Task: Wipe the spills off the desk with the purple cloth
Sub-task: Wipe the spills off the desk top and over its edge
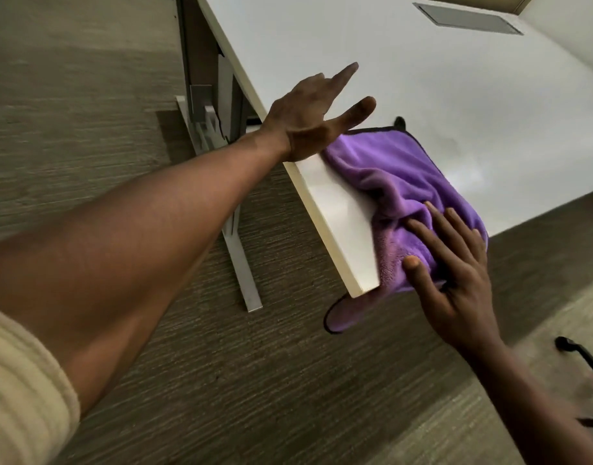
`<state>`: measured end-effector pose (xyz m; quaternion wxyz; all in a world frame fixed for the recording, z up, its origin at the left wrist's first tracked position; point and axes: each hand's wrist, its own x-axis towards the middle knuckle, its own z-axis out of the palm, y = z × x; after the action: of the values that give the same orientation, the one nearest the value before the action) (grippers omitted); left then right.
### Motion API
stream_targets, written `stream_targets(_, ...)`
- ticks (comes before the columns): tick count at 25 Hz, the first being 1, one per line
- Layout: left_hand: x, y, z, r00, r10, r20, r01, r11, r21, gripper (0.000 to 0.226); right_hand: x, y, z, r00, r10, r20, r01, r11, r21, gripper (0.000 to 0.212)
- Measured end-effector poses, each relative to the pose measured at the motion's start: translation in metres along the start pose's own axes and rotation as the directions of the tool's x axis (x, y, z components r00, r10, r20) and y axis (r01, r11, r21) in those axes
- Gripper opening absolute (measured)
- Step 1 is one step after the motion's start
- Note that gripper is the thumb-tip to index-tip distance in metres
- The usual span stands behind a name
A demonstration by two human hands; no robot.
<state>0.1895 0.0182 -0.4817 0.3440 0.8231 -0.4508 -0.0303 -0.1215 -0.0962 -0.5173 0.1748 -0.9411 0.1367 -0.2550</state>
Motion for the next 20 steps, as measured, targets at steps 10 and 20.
stream_targets(10, -0.001, -0.002, 0.006, 0.985, 0.065, -0.161, -0.067, 0.998, -0.004, 0.081, -0.025, -0.069, 0.053, 0.967, -0.143, -0.211, 0.133, 0.989, -0.060, 0.041)
stream_targets(20, -0.008, 0.001, 0.006, 0.999, 0.010, -0.036, -0.004, 0.984, 0.180, 0.085, -0.031, -0.076, 0.063, 0.949, -0.243, -0.201, 0.172, 0.933, -0.315, 0.038)
